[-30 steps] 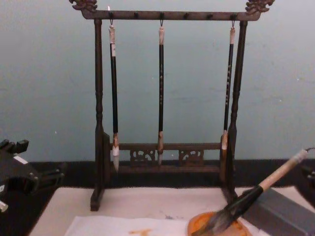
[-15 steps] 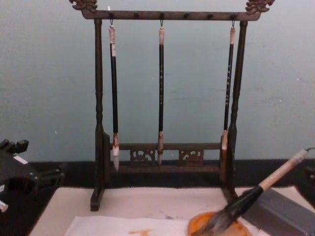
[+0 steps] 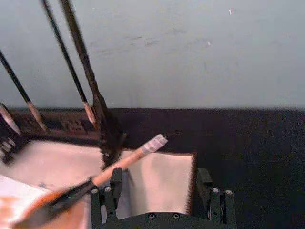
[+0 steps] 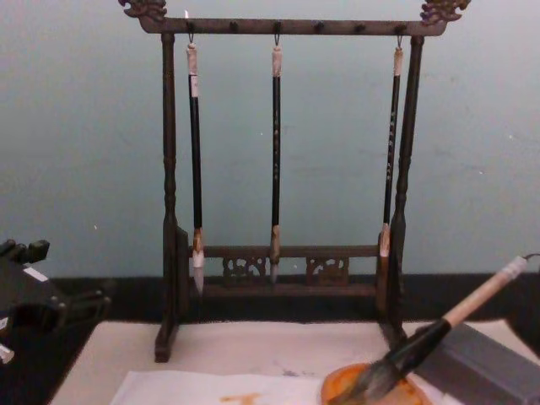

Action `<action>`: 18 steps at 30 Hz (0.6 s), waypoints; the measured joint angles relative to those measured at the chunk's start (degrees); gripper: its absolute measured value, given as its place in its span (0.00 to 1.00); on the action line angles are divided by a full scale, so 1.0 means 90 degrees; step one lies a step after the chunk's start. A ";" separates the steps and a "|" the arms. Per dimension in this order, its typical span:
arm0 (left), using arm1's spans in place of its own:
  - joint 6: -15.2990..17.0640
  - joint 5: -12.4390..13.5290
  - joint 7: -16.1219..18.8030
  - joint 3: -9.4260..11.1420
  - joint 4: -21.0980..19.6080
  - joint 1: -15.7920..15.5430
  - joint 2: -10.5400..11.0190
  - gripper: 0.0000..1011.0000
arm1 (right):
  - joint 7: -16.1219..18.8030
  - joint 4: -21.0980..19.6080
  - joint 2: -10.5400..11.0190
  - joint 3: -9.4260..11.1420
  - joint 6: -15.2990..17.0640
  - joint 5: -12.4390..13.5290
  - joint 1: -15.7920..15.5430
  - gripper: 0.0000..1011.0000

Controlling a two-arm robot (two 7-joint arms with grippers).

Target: Pick up the brush from the inkstone, write on the paper, then place the brush back to its original position.

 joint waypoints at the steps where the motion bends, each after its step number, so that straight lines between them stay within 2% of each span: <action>1: 0.0000 0.0000 0.0000 0.0000 0.0000 0.0000 0.0000 1.00 | 0.0052 0.0000 -0.0044 0.0078 0.0106 0.0159 -0.0003 0.99; 4: 0.0000 0.0000 0.0000 0.0000 0.0000 0.0000 0.0000 1.00 | 0.0173 0.0034 -0.0173 0.0270 0.0347 0.0576 -0.0007 0.99; 5: 0.0000 0.0000 0.0000 0.0000 0.0000 0.0000 0.0000 1.00 | 0.0232 0.0071 -0.0234 0.0350 0.0450 0.0822 -0.0006 0.99; 8: 0.0000 0.0000 0.0000 0.0000 0.0000 0.0000 0.0000 1.00 | 0.0308 0.0176 -0.0367 0.0437 0.0558 0.1204 0.0004 0.99; 11: 0.0000 0.0000 0.0000 0.0000 0.0000 0.0000 0.0000 1.00 | 0.0344 0.0266 -0.0472 0.0485 0.0572 0.1427 0.0011 0.99; 14: 0.0000 0.0000 0.0000 0.0000 0.0000 0.0000 0.0000 1.00 | 0.0409 0.0448 -0.0677 0.0566 0.0529 0.1771 0.0018 0.99; 15: 0.0000 0.0000 0.0000 0.0000 0.0000 0.0000 0.0000 1.00 | 0.0409 0.0448 -0.0677 0.0566 0.0529 0.1771 0.0018 0.99; 17: 0.0000 0.0000 0.0000 0.0000 0.0000 0.0000 0.0000 1.00 | 0.0461 0.0569 -0.0843 0.0605 0.0497 0.2048 0.0018 0.99; 18: 0.0000 0.0000 0.0000 0.0000 0.0000 0.0000 0.0000 1.00 | 0.0461 0.0569 -0.0843 0.0605 0.0497 0.2048 0.0018 0.99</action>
